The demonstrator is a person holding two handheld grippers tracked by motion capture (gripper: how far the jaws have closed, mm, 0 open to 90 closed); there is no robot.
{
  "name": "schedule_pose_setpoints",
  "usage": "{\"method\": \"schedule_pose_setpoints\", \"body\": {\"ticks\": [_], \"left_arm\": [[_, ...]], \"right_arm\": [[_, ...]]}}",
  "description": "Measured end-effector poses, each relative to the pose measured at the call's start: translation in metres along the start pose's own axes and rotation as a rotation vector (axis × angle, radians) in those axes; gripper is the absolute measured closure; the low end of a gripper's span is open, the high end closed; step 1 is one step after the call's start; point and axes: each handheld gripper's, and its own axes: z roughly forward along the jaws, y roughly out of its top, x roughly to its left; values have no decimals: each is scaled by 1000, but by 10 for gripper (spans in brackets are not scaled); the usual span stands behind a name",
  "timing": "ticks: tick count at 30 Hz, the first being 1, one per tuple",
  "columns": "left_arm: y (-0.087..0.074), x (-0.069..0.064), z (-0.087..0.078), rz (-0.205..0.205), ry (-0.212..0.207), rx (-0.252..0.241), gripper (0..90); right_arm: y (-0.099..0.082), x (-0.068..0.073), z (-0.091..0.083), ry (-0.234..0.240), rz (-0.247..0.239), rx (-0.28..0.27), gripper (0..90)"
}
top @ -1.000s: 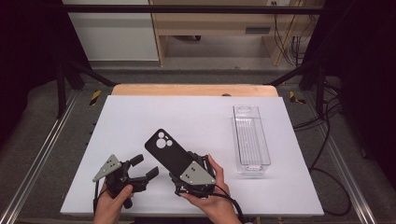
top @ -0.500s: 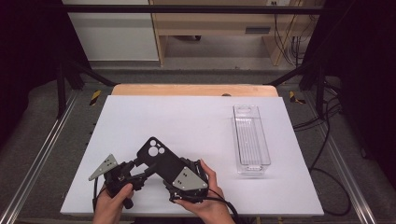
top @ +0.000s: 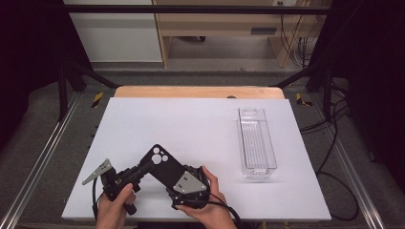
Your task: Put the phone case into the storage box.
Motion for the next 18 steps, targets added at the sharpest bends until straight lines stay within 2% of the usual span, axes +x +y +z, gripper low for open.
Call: {"method": "schedule_pose_setpoints", "body": {"ticks": [5,9,13,18], "left_arm": [[-1,-7,0,-32,-31,-27,795],[0,-13,0,3,-20,-30,806],[0,-16,-1,12,-14,-35,808],[2,-16,-4,4,-7,-50,808]], "right_arm": [[-1,3,5,-18,18,6,145],[-1,5,7,-37,21,4,141],[-1,8,9,-54,7,-6,128],[1,10,8,-41,17,-15,118]]}}
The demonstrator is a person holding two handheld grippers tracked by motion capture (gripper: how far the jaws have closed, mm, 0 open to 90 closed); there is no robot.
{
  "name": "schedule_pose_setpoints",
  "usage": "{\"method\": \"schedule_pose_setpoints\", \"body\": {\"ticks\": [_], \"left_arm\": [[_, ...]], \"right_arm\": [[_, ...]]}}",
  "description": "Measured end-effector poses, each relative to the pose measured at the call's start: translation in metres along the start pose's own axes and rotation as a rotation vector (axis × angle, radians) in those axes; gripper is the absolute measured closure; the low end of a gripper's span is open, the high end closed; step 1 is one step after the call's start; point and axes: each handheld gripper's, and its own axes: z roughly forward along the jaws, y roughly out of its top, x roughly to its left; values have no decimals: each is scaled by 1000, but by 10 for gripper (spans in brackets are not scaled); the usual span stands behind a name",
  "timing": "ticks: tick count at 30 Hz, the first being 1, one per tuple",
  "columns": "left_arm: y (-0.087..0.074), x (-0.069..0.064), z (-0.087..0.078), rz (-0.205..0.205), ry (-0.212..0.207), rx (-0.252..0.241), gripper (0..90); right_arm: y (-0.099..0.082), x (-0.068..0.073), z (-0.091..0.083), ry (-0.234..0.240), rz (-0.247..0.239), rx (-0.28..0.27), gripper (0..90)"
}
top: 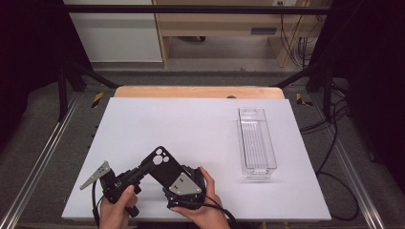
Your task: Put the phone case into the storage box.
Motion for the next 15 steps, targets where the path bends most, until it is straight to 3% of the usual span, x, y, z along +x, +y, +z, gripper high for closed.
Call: {"method": "schedule_pose_setpoints", "body": {"ticks": [8,15], "left_arm": [[4,2,-3,-2,11,-25,809],[10,2,-10,39,40,-40,808]], "right_arm": [[2,2,-2,7,-3,-9,74],[3,-1,-6,6,10,-21,67]]}}
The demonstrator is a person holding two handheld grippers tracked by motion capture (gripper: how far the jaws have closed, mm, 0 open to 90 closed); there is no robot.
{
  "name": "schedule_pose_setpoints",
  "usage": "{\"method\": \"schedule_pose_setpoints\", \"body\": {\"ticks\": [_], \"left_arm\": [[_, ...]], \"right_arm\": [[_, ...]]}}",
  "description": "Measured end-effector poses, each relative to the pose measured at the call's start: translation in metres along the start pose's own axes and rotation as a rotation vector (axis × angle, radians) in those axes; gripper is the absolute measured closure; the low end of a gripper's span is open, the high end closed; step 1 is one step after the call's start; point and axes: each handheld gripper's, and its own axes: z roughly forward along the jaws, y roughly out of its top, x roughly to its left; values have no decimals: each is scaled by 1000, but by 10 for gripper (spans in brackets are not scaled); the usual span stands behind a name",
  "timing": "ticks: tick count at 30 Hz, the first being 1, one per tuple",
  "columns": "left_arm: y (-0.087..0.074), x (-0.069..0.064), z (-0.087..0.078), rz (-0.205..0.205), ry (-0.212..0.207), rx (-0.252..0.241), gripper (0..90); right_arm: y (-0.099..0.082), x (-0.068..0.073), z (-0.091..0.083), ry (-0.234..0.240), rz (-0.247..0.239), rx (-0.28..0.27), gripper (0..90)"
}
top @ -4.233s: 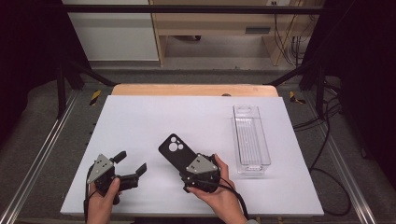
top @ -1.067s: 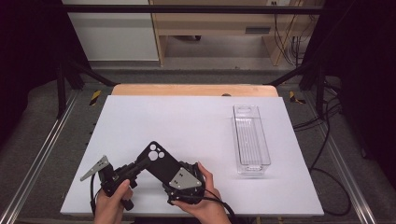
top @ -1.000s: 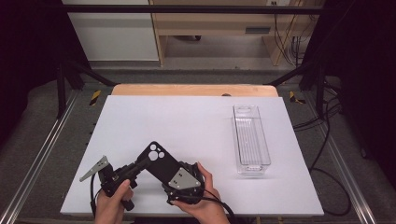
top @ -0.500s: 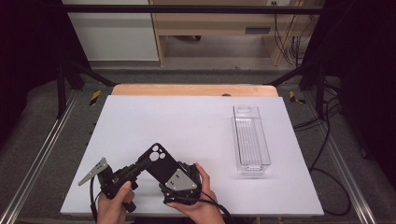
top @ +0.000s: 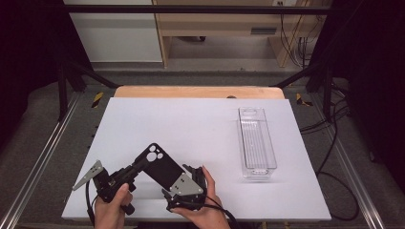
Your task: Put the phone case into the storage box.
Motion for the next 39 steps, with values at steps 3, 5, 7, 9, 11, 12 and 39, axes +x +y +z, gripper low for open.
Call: {"method": "schedule_pose_setpoints", "body": {"ticks": [3,5,7,9,11,12,39], "left_arm": [[1,0,-1,18,14,-4,808],[2,0,-2,30,22,-5,808],[2,-2,-3,42,27,-6,808],[3,-4,-3,62,33,-9,808],[4,-7,-3,85,43,-14,808],[5,-9,-3,97,47,-16,808],[9,-16,-7,174,90,-33,809]], "right_arm": [[1,-1,-1,4,9,-5,67],[2,-1,-1,7,17,-3,67],[3,-3,-3,10,24,-5,65],[6,-5,-4,7,35,-12,65],[9,-8,-6,-2,39,-21,66],[11,-9,-7,-9,36,-29,71],[47,2,10,3,70,-30,90]]}}
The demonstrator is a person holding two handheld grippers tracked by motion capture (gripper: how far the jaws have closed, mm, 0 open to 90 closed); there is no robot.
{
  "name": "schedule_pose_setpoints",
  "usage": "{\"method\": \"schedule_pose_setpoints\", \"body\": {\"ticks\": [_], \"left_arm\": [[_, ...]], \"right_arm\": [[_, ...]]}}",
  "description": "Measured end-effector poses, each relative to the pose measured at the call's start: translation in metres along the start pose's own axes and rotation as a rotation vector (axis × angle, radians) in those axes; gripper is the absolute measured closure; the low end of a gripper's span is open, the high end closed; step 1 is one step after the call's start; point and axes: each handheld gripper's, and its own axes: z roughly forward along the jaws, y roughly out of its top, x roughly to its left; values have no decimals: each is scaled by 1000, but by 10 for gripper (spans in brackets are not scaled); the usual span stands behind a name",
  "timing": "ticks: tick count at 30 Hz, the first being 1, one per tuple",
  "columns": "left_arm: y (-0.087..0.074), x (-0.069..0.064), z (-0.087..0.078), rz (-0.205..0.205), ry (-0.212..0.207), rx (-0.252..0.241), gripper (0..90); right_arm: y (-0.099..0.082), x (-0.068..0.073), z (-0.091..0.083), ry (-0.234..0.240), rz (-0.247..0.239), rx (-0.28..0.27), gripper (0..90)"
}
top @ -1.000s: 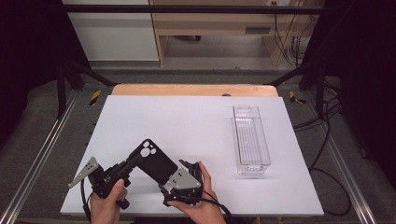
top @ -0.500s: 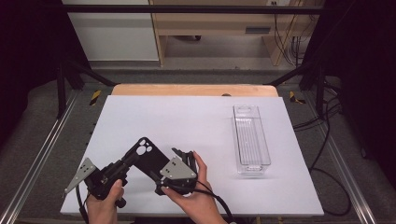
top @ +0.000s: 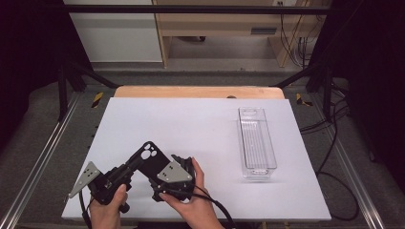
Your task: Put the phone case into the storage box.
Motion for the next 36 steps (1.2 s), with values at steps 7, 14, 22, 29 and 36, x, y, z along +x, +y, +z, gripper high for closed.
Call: {"method": "schedule_pose_setpoints", "body": {"ticks": [7,14,22,29,36], "left_arm": [[-1,-2,1,-7,-4,2,809],[-5,-7,4,-14,-25,16,809],[-8,-12,8,-20,-50,31,809],[-11,-17,9,-19,-63,39,809],[-12,-18,10,-20,-69,44,809]], "right_arm": [[2,2,-1,0,2,-21,88],[3,3,-1,-2,11,-30,81],[2,5,1,-34,6,-40,69],[1,6,2,-50,12,-37,68],[1,7,3,-53,12,-36,80]]}}
